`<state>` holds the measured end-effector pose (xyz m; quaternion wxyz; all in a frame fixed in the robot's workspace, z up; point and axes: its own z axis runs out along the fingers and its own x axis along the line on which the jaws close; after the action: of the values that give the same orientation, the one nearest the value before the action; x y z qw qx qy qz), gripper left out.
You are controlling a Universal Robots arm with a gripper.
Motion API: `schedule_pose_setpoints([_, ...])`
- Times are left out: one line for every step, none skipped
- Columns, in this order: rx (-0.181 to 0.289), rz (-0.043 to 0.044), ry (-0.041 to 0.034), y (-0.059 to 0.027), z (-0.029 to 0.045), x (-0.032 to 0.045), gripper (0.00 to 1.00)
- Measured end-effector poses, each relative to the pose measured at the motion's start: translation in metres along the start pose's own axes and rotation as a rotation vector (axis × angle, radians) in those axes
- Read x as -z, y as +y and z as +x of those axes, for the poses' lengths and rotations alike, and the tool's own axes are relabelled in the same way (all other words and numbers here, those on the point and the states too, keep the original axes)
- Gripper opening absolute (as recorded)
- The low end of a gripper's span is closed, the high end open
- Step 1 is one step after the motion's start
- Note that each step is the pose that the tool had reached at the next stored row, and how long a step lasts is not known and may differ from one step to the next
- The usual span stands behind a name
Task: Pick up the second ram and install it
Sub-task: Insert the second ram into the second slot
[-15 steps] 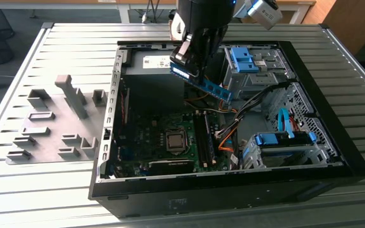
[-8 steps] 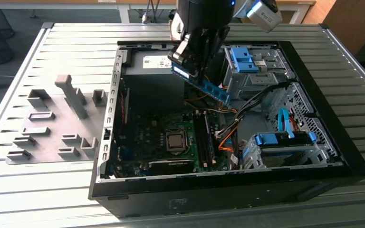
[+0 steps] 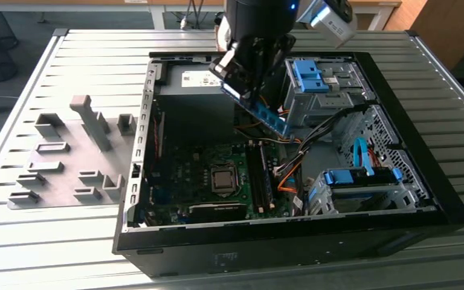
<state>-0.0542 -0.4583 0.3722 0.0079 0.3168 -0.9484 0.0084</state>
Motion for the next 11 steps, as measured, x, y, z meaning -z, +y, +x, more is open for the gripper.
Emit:
schedule_pose_setpoints([-0.018, -0.0003, 0.0003, 0.0000, 0.0000, -0.0002, 0.14])
schedule_pose_setpoints([-0.036, -0.0006, 0.0005, 0.0000, 0.0000, -0.0003, 0.14])
schedule_pose_setpoints([-0.054, -0.0009, 0.0008, 0.0000, 0.0000, -0.0005, 0.14])
schedule_pose_setpoints([-0.072, -0.0012, 0.0010, 0.0000, 0.0000, -0.0007, 0.14])
schedule_pose_setpoints([-0.091, -0.0015, 0.0012, 0.0000, 0.0000, -0.0009, 0.14])
schedule_pose_setpoints([-0.109, -0.0019, 0.0015, 0.0000, 0.0000, -0.0011, 0.14])
schedule_pose_setpoints([-0.127, -0.0021, 0.0018, 0.0000, 0.0000, -0.0013, 0.14])
schedule_pose_setpoints([-0.145, -0.0024, 0.0020, 0.0000, 0.0000, -0.0015, 0.14])
schedule_pose_setpoints([-0.163, -0.0027, 0.0023, 0.0000, 0.0000, -0.0016, 0.14])
schedule_pose_setpoints([-0.181, -0.0030, 0.0025, 0.0000, 0.0000, -0.0018, 0.14])
schedule_pose_setpoints([-0.199, -0.0033, 0.0027, 0.0000, 0.0000, -0.0020, 0.14])
